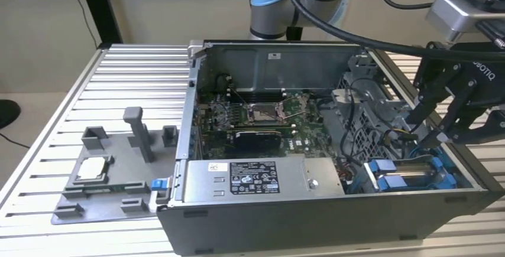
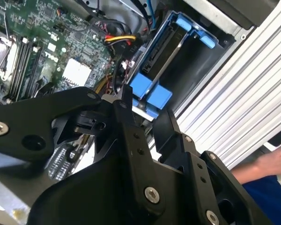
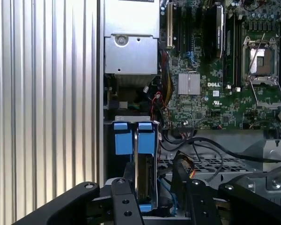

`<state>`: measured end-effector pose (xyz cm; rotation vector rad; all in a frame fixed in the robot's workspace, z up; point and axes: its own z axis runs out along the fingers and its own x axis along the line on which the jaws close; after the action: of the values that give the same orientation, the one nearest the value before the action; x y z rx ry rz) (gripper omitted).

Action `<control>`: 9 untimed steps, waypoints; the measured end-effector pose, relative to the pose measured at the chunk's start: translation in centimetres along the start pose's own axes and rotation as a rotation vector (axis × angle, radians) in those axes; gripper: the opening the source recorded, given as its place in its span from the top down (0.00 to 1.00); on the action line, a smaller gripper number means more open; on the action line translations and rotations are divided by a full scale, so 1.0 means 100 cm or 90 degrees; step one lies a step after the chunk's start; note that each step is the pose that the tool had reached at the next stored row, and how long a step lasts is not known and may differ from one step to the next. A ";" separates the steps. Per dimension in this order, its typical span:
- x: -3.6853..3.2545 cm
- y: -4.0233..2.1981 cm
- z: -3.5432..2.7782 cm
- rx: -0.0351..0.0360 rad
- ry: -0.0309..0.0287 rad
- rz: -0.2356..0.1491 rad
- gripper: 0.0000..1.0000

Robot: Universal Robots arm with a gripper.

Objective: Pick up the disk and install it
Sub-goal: 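Insert the disk into the insertion slot, then insert the first disk wire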

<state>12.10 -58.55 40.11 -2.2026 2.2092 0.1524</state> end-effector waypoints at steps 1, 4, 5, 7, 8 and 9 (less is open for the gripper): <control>0.0000 -0.0027 0.0017 0.0000 -0.0001 0.000 0.00; -0.0003 -0.0108 0.0068 0.0000 -0.0007 0.000 0.00; -0.0007 -0.0127 0.0086 0.0000 -0.0010 0.000 0.00; -0.0020 -0.0140 0.0120 0.0000 -0.0019 0.000 0.00; -0.0031 -0.0142 0.0142 0.0000 -0.0027 0.000 0.00; -0.0043 -0.0143 0.0160 0.0000 -0.0031 0.001 0.00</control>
<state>13.44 -57.99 38.47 -2.1986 2.2080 0.1575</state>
